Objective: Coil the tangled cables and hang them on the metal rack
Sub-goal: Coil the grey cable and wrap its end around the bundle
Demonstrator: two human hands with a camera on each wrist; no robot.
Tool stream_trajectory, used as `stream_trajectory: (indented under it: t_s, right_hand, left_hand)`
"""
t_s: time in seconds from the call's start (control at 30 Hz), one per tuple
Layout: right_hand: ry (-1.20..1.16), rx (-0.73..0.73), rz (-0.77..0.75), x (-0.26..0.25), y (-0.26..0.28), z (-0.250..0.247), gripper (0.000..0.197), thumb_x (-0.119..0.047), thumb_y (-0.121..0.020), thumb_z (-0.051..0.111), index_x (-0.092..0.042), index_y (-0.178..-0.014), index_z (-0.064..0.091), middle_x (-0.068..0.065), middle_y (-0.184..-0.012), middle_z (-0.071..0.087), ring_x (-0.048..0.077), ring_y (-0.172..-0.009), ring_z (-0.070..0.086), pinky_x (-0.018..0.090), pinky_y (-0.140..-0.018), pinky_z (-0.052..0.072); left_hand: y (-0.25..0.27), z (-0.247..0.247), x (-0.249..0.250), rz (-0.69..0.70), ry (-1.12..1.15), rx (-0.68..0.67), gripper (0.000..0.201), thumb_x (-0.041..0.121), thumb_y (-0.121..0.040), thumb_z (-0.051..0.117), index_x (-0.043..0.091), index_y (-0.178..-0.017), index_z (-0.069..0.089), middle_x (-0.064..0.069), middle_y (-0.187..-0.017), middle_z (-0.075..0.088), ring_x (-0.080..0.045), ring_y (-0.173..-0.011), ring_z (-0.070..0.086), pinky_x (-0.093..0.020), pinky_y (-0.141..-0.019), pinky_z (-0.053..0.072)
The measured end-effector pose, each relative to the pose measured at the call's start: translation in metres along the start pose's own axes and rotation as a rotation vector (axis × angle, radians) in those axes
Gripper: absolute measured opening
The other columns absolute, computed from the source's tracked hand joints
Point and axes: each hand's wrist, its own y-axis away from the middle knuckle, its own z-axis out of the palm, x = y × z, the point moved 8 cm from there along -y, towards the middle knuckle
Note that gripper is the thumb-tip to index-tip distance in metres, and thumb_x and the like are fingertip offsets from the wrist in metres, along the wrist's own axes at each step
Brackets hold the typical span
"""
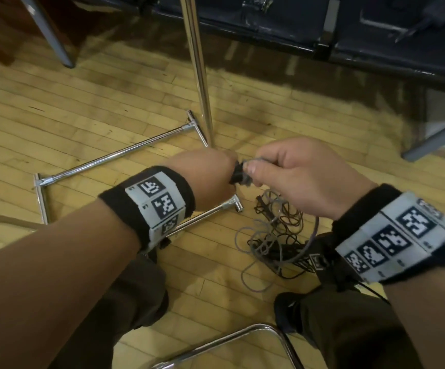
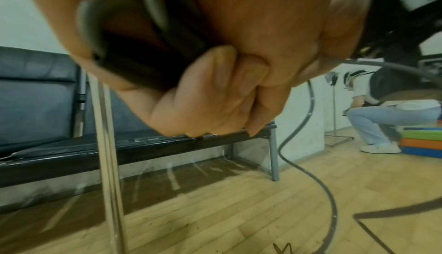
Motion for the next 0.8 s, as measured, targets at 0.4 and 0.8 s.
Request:
stream_trajectory:
  t_s: [0.4,0.8]
  right_hand:
    - [-0.503,0.173,0.168,0.049,0.0,-0.027,0.049,-0.042,-0.093,0.066,0.007,-0.091,0.065,0.033,-0.087,0.061,0.031,-0.07,0.051,0.047,-0.066,0.044]
    - [0.243,-0.205,0.081,0.003,0.001,0.047,0.031,-0.048,-0.105,0.042,-0.031,-0.09,0.062,-0.01,-0.077,0.06,0.004,-0.069,0.055,0.026,-0.058,0.042]
  left_hand:
    - [0.022,-0.033,0.037,0.229,0.522,0.218,0.017,0.04,-0.086,0.071,0.034,-0.08,0.056,0.009,-0.062,0.059,0.002,-0.056,0.059,-0.012,-0.045,0.039]
    - [-0.008,-0.014,-0.027,-0.183,0.113,0.007,0.009,0.022,-0.101,0.06,0.015,-0.107,0.064,-0.001,-0.085,0.061,-0.014,-0.067,0.057,-0.026,-0.053,0.041]
